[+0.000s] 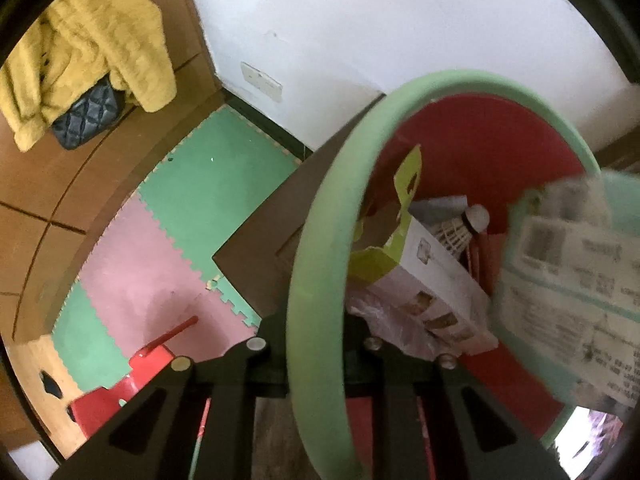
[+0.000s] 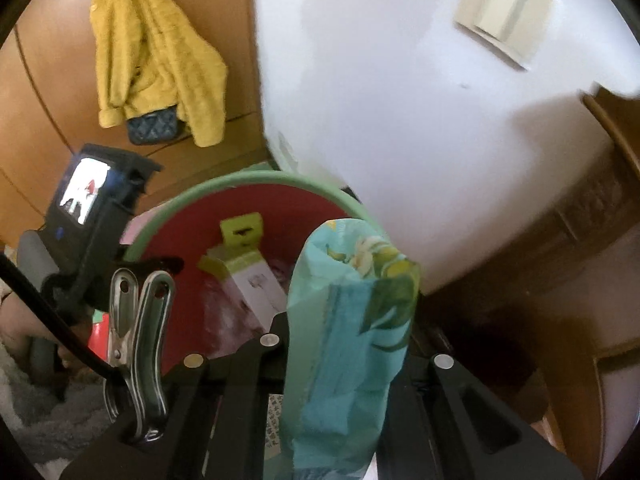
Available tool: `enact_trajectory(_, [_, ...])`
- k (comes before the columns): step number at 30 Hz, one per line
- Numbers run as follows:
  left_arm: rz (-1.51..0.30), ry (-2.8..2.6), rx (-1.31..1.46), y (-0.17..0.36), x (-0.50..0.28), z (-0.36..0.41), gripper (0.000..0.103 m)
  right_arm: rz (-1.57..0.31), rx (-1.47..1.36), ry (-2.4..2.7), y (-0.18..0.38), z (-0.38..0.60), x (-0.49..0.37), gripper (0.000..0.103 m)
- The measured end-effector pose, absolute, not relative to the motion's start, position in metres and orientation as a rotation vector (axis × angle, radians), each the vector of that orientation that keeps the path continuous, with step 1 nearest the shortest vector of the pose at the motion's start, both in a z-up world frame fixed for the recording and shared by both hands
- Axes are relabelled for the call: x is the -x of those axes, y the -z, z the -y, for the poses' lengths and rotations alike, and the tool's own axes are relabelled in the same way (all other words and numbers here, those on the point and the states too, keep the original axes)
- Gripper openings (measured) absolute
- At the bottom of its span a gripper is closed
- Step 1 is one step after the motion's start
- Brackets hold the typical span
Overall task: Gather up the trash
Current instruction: 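Lower the teal tissue pack into the red bucket held by the left tool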
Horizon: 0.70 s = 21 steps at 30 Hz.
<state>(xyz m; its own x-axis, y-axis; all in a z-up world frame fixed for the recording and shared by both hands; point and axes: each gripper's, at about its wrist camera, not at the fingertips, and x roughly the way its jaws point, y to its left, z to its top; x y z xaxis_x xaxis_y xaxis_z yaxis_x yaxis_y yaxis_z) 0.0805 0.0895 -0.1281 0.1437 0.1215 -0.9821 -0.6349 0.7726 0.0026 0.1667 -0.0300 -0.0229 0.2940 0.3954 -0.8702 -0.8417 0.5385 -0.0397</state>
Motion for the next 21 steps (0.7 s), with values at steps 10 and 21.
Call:
enact_trajectory(10, [-1.359,-0.516,0.465,0.133,-0.082,-0.090,0.015,-1.032,0.543,-1.003,0.034,-0.021,-0.161,0.008])
enact_trajectory(21, [-1.402,-0.484,0.467,0.144,-0.086,-0.077,0.010,-1.231,0.470,-1.006,0.073,-0.033,-0.197,0.008])
